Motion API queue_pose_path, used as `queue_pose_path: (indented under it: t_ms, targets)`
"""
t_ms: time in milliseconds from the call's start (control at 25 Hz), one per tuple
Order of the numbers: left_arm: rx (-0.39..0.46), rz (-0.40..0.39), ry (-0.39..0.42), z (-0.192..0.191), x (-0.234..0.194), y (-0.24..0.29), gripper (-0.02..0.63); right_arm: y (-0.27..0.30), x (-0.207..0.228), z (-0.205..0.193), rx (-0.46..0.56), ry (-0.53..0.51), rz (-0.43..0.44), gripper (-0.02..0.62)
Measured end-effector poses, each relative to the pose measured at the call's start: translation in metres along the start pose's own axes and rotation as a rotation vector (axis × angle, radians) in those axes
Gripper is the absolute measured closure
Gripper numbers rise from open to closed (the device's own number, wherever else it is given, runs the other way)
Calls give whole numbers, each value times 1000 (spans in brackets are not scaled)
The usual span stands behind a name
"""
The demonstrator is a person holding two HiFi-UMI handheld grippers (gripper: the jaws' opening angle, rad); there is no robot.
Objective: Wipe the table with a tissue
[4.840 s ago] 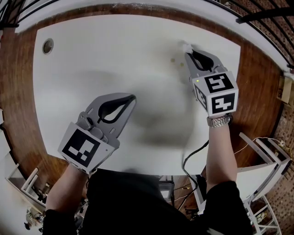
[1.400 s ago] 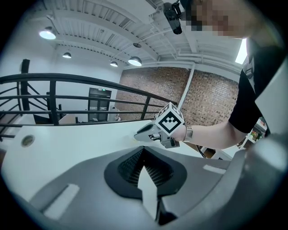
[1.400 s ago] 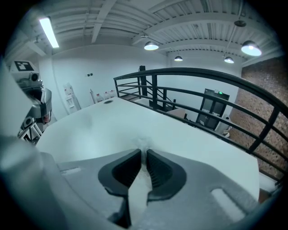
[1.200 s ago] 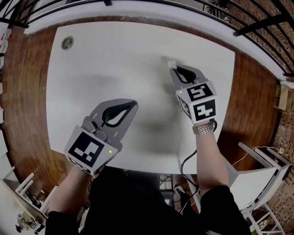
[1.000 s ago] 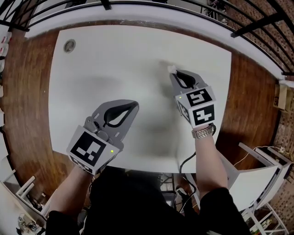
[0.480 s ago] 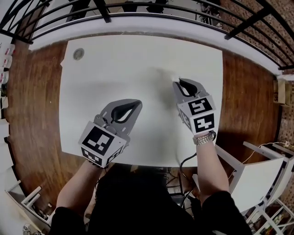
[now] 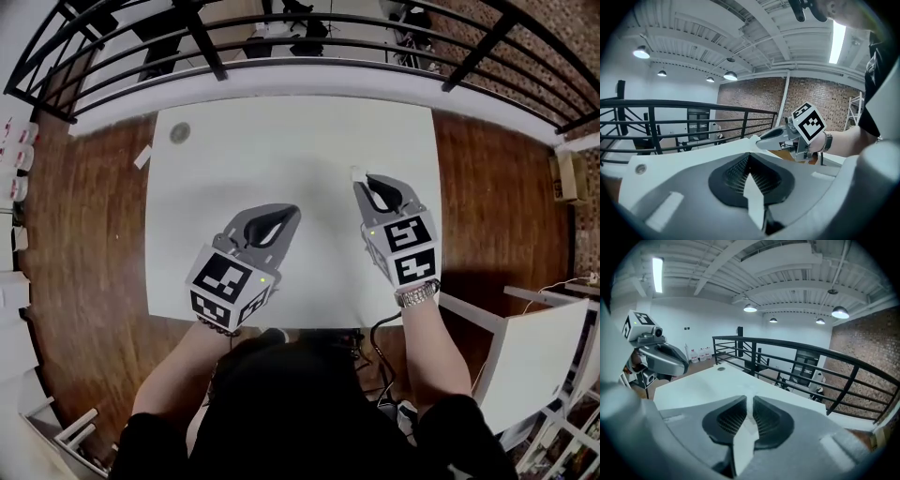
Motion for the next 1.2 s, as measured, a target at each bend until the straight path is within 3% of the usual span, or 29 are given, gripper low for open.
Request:
queue_pose_path:
  t_ms: [360,1200]
  targets:
    - [40,-27,40,20,11,-30,594,-55,-34,14,78,6,-56,561]
    - [131,-80,126,23,67,-117,594,-153,-136,-18,209,-9,-123,561]
Point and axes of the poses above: the fingertips, and each gripper's own axes: y forward along the fingers, x to its right, z out of its top, the point moved 9 cm from there along -y, backward along the fingers, and after that the axes turned 13 degrees about y, right-handed, at the moved point
